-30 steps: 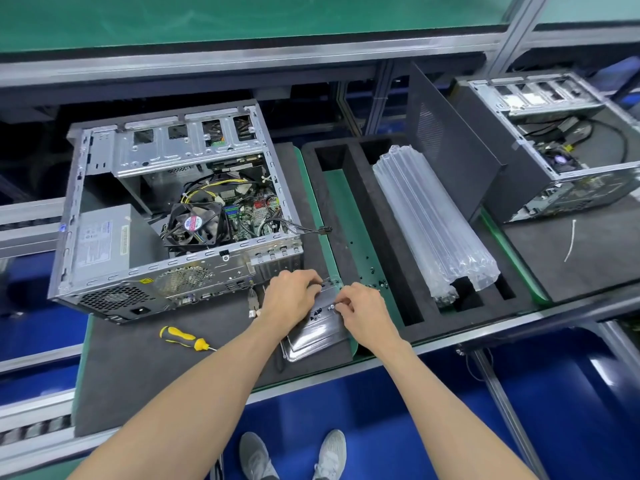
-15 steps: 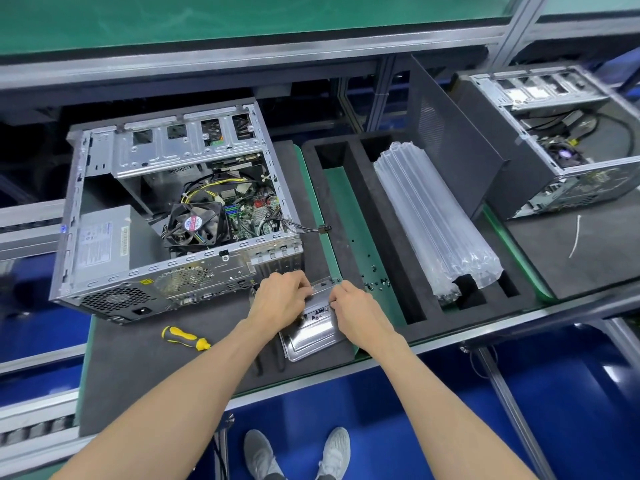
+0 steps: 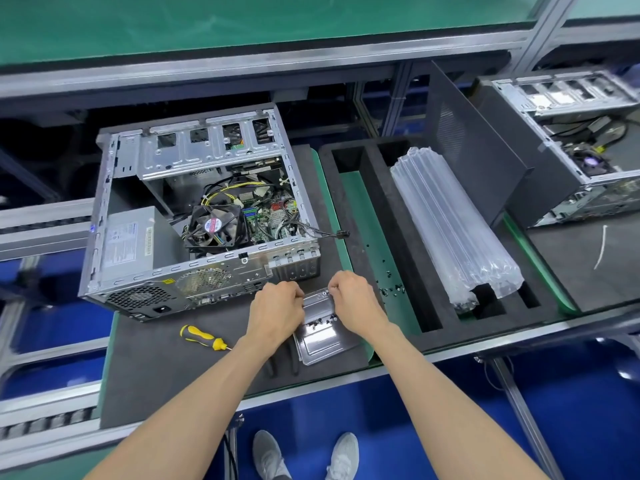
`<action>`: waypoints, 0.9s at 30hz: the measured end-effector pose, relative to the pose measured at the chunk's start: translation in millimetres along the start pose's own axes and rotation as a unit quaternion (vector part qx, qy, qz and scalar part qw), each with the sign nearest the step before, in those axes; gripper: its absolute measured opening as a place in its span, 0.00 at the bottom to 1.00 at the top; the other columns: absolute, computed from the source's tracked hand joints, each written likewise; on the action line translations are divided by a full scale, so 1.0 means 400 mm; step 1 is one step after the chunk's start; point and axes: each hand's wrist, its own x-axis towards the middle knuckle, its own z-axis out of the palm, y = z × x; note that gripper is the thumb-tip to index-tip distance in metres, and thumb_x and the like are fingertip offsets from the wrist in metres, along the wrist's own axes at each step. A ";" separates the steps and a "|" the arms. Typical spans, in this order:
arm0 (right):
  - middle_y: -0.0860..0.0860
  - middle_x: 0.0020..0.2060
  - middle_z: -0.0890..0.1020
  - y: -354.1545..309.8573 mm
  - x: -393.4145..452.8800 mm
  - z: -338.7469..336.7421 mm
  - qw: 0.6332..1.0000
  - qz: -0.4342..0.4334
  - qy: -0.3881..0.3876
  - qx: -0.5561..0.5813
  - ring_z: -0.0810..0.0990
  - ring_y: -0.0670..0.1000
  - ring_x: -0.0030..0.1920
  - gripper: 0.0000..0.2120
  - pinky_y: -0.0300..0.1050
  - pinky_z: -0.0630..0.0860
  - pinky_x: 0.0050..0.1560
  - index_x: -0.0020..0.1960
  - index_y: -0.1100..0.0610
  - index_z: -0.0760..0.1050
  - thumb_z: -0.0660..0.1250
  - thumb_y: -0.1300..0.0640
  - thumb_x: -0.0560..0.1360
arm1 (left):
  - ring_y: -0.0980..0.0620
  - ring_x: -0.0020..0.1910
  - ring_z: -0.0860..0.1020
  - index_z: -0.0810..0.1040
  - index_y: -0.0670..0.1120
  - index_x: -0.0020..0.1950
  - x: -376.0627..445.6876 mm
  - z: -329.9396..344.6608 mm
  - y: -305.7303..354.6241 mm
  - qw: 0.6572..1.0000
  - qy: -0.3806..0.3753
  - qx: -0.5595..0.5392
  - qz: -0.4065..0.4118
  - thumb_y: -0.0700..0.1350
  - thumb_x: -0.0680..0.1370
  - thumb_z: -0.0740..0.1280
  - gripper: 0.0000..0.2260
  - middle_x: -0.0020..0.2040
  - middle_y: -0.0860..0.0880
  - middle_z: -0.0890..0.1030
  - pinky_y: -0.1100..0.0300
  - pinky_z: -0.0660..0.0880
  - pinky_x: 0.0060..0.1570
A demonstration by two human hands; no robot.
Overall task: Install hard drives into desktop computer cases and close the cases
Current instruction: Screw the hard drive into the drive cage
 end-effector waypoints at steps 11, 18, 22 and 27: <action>0.45 0.39 0.79 0.027 -0.024 -0.026 0.995 0.024 0.042 0.083 0.79 0.48 0.42 0.06 0.44 0.76 0.46 0.45 0.59 0.80 0.66 0.63 0.79 | 0.44 0.55 0.79 0.86 0.56 0.52 0.000 -0.027 -0.048 0.999 -0.042 -0.022 -0.026 0.46 0.76 0.68 0.10 0.49 0.50 0.85 0.52 0.79 0.51; 0.40 0.34 0.77 0.056 -0.050 -0.047 0.999 0.027 0.011 0.045 0.78 0.44 0.39 0.08 0.42 0.76 0.42 0.43 0.57 0.81 0.65 0.66 0.76 | 0.45 0.51 0.79 0.85 0.55 0.45 0.003 -0.007 -0.018 0.999 -0.029 0.015 -0.004 0.50 0.76 0.69 0.05 0.40 0.54 0.83 0.56 0.71 0.42; 0.44 0.36 0.81 0.058 -0.061 -0.040 0.998 0.024 -0.010 0.049 0.79 0.46 0.41 0.09 0.47 0.80 0.44 0.42 0.54 0.81 0.66 0.64 0.76 | 0.46 0.49 0.80 0.84 0.52 0.43 0.008 -0.005 -0.009 0.998 -0.043 0.035 0.011 0.47 0.77 0.68 0.06 0.41 0.53 0.83 0.56 0.70 0.40; 0.48 0.39 0.82 0.059 -0.071 -0.033 0.998 0.020 -0.007 0.051 0.79 0.48 0.41 0.09 0.49 0.79 0.48 0.42 0.55 0.81 0.65 0.63 0.77 | 0.52 0.40 0.81 0.86 0.52 0.47 0.025 -0.022 0.047 0.995 -0.015 -0.092 0.044 0.49 0.77 0.69 0.05 0.34 0.56 0.82 0.56 0.78 0.47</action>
